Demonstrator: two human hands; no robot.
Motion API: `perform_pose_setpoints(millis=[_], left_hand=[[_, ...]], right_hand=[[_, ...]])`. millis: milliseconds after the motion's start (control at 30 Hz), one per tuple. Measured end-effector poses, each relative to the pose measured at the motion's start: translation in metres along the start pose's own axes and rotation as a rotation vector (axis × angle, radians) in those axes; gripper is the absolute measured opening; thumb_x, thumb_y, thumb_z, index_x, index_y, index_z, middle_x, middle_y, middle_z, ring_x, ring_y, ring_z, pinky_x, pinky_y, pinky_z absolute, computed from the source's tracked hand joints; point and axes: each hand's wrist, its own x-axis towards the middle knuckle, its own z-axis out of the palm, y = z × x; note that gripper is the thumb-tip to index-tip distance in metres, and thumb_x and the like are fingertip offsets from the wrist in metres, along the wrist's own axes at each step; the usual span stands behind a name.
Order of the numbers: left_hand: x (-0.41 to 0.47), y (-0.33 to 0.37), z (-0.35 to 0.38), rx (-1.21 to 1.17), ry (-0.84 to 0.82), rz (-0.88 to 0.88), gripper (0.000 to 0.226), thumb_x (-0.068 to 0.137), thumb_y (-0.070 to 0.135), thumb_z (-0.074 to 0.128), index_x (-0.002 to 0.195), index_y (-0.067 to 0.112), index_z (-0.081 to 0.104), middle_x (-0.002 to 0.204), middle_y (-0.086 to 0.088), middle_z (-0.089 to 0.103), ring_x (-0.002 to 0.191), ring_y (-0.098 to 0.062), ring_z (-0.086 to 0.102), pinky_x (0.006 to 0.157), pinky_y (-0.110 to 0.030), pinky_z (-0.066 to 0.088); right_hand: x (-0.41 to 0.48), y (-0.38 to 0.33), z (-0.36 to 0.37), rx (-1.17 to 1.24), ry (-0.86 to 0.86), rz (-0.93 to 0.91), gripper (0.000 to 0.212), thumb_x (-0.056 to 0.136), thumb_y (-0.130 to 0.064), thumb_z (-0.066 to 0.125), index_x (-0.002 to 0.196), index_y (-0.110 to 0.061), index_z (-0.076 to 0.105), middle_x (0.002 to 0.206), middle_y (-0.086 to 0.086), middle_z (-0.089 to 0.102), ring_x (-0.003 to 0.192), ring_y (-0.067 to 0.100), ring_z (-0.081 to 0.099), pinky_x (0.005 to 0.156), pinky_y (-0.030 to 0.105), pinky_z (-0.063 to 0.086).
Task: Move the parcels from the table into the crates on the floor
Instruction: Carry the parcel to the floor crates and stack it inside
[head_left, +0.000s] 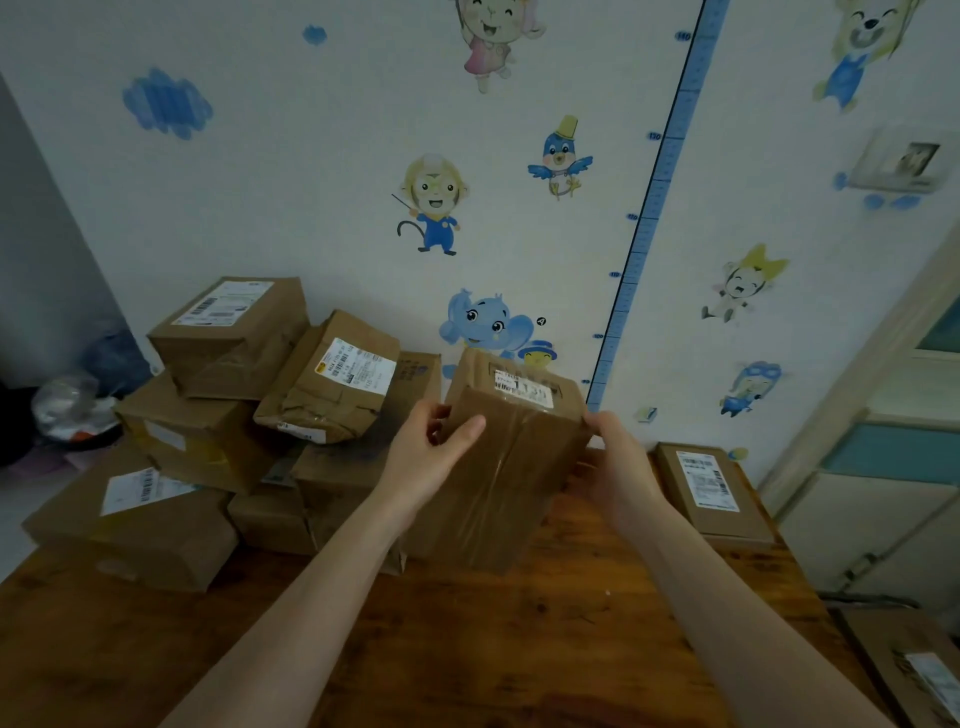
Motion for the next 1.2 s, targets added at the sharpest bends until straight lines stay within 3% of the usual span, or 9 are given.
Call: perform_pose_setpoints(millis=[133, 267, 367, 467, 633, 767, 900, 1100, 1200], left_hand=[[-0.004, -0.001, 0.001, -0.037, -0.087, -0.029, 0.046, 0.091, 0.046, 0.050, 0.132, 0.026, 0.044, 0.117, 0.010, 0.053, 0.109, -0.009, 0.050, 0.092, -0.029, 0.043], [-0.007, 0.001, 0.005, -0.057, -0.061, -0.036, 0.039, 0.093, 0.048, 0.043, 0.124, 0.026, 0.048, 0.102, 0.018, 0.054, 0.099, -0.003, 0.052, 0.072, -0.016, 0.039], [-0.008, 0.003, 0.004, -0.052, -0.053, -0.058, 0.045, 0.095, 0.048, 0.040, 0.131, 0.023, 0.046, 0.105, 0.016, 0.054, 0.103, -0.008, 0.051, 0.077, -0.019, 0.040], [-0.005, 0.002, 0.004, 0.022, -0.080, -0.118, 0.053, 0.097, 0.051, 0.030, 0.142, 0.023, 0.036, 0.138, 0.000, 0.046, 0.127, -0.019, 0.041, 0.095, -0.031, 0.034], [-0.001, -0.002, 0.007, 0.084, -0.137, -0.315, 0.068, 0.091, 0.066, 0.021, 0.150, 0.032, 0.017, 0.156, -0.006, 0.023, 0.139, -0.032, 0.029, 0.106, -0.051, 0.031], [0.002, -0.008, 0.009, -0.133, -0.200, -0.458, 0.072, 0.087, 0.071, 0.028, 0.149, 0.038, 0.011, 0.155, -0.011, 0.023, 0.133, -0.045, 0.035, 0.093, -0.060, 0.042], [-0.001, -0.011, 0.014, -0.417, -0.171, -0.419, 0.060, 0.089, 0.059, 0.045, 0.141, 0.032, 0.031, 0.140, -0.009, 0.043, 0.122, -0.030, 0.045, 0.092, -0.060, 0.047], [-0.006, -0.008, 0.012, -0.385, -0.157, -0.314, 0.043, 0.090, 0.034, 0.058, 0.128, 0.023, 0.042, 0.119, -0.008, 0.054, 0.109, -0.027, 0.054, 0.088, -0.054, 0.051], [-0.008, -0.011, 0.012, -0.228, -0.196, -0.209, 0.057, 0.078, 0.041, 0.071, 0.127, 0.028, 0.043, 0.120, -0.005, 0.052, 0.110, -0.026, 0.055, 0.092, -0.054, 0.049]], right_hand=[[0.002, 0.003, -0.007, 0.022, -0.059, -0.026, 0.059, 0.089, -0.021, 0.058, 0.142, -0.026, 0.034, 0.126, 0.015, 0.053, 0.105, 0.035, 0.058, 0.083, 0.055, 0.053], [-0.003, 0.006, -0.012, -0.234, -0.126, -0.082, 0.083, 0.078, -0.040, 0.071, 0.147, -0.032, 0.026, 0.113, 0.002, 0.056, 0.107, 0.029, 0.059, 0.085, 0.053, 0.053], [-0.004, 0.003, -0.015, -0.218, -0.115, -0.066, 0.072, 0.076, -0.033, 0.074, 0.138, -0.024, 0.039, 0.112, 0.008, 0.060, 0.099, 0.028, 0.063, 0.078, 0.047, 0.056], [-0.002, 0.000, -0.018, -0.141, -0.055, -0.075, 0.052, 0.077, -0.024, 0.074, 0.121, -0.014, 0.049, 0.105, 0.010, 0.063, 0.092, 0.028, 0.065, 0.070, 0.041, 0.057], [0.000, 0.002, -0.022, -0.196, -0.020, -0.045, 0.057, 0.074, -0.023, 0.077, 0.121, -0.007, 0.049, 0.116, 0.015, 0.058, 0.102, 0.031, 0.061, 0.069, 0.039, 0.056], [0.000, 0.007, -0.026, -0.286, -0.078, -0.086, 0.052, 0.076, -0.020, 0.076, 0.123, -0.016, 0.053, 0.119, 0.008, 0.055, 0.108, 0.028, 0.057, 0.088, 0.045, 0.053], [-0.008, 0.007, -0.020, -0.392, -0.191, -0.101, 0.048, 0.077, -0.024, 0.075, 0.120, -0.020, 0.056, 0.113, 0.004, 0.061, 0.105, 0.024, 0.059, 0.095, 0.046, 0.049], [-0.014, 0.015, -0.017, -0.409, -0.222, -0.075, 0.053, 0.074, -0.030, 0.075, 0.120, -0.017, 0.052, 0.115, 0.004, 0.060, 0.102, 0.022, 0.060, 0.084, 0.040, 0.054], [-0.016, 0.020, -0.014, -0.362, -0.234, -0.034, 0.048, 0.076, -0.051, 0.066, 0.116, -0.026, 0.054, 0.114, 0.001, 0.062, 0.105, 0.019, 0.058, 0.090, 0.040, 0.048]])
